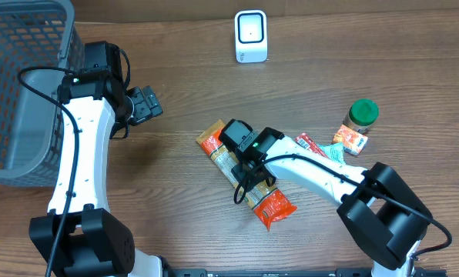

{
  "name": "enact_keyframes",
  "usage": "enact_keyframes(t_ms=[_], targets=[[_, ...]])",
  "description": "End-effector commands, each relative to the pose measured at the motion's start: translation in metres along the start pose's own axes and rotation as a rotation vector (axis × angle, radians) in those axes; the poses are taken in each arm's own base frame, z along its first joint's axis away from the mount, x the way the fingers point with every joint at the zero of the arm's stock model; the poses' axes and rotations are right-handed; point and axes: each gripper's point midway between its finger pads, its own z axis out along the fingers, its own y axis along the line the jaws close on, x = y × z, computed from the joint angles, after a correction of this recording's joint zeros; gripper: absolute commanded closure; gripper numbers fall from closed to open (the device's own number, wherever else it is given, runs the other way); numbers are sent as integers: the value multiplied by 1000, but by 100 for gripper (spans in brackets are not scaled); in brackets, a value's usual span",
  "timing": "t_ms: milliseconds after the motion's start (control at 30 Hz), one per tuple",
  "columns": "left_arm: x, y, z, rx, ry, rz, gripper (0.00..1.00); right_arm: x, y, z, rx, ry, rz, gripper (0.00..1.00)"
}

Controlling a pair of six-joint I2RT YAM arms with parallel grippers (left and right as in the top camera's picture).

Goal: Scan the item barcode
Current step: 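Close the right gripper on the spaghetti packet's middle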

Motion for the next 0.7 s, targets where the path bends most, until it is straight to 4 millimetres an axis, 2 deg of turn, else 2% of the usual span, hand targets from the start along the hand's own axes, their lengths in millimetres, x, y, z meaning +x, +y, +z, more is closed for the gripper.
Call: enact_keyframes(t_ms=[0,200,500,667], targets=[[-5,-1,-9,3,-31,12,0,-14,17,-8,-109,-57,-40,31],[-5,-1,-9,3,-31,12,0,-29,23,-10,-136,-116,-26,16],[-5,-1,-9,3,-31,12,0,-10,19,6,-108,-43,-28,14],[-5,-1,-9,3,-32,12,0,0,25,13,-93,-8,-50,15]])
